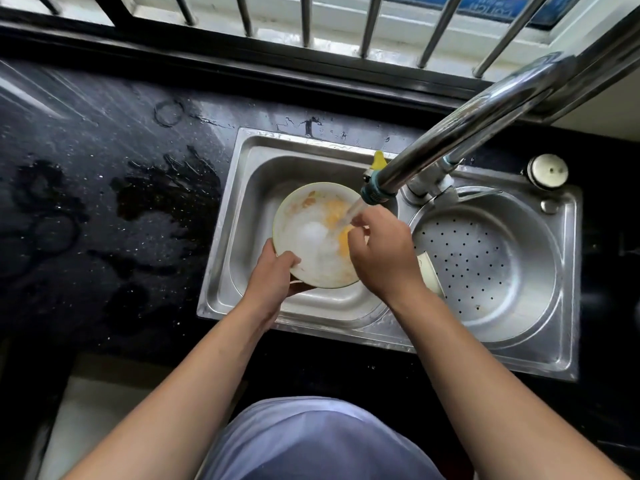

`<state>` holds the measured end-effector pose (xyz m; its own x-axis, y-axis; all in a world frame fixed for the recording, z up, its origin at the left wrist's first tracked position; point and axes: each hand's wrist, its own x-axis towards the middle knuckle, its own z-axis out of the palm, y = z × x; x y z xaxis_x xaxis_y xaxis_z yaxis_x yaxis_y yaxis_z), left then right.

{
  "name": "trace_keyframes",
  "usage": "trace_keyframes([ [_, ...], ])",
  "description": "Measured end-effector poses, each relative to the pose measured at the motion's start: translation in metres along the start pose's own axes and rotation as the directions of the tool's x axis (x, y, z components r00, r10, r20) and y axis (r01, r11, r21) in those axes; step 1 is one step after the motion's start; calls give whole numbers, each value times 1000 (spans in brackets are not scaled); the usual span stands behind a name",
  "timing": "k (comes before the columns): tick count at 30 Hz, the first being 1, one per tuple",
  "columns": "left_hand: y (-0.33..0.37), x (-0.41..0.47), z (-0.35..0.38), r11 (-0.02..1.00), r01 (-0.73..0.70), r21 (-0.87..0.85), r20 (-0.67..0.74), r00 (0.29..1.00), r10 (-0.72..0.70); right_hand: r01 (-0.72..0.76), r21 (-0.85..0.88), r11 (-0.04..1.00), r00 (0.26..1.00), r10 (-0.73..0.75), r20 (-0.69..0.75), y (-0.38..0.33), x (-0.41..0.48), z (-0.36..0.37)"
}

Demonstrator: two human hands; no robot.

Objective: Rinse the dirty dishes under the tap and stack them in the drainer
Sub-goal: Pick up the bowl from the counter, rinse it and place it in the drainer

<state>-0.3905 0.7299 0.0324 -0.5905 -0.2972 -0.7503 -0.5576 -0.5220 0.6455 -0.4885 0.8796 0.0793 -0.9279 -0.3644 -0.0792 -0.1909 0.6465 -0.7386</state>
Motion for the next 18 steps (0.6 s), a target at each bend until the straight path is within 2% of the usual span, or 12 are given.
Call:
trace_keyframes([
  [2,-2,1,-2,1000,-6,13,12,1000,6,-67,-128,990,993,78,84,2,10,2],
  [4,-5,2,-1,999,-3,36,33,999,2,-111,-296,949,950,188,248,5,17,13],
  [6,-10,2,2,998,10,61,59,998,-13,30,-421,907,862,190,470,-3,19,27],
  [8,-13,1,2,996,7,86,59,998,-12,152,-279,948,789,54,612,-15,8,41],
  [9,-14,2,-1,996,2,91,41,999,-6,141,-190,972,768,14,641,-19,0,43],
  [11,-15,5,-8,998,3,64,5,1000,-4,60,-203,977,747,91,659,-7,-9,38],
  [12,-16,7,-12,998,3,57,0,1000,-3,43,-309,950,739,178,650,1,-8,35],
  [14,-18,9,-13,994,-7,109,21,1000,5,-3,-515,857,795,314,518,17,9,33],
  [15,-19,9,-11,989,-13,146,39,999,8,-52,-535,844,838,328,437,19,19,34],
  [16,-20,9,-8,986,-14,168,49,999,5,-73,-477,876,875,286,391,16,28,37],
  [18,-23,11,-4,988,-10,155,44,999,3,18,-249,968,882,102,461,1,32,49],
])
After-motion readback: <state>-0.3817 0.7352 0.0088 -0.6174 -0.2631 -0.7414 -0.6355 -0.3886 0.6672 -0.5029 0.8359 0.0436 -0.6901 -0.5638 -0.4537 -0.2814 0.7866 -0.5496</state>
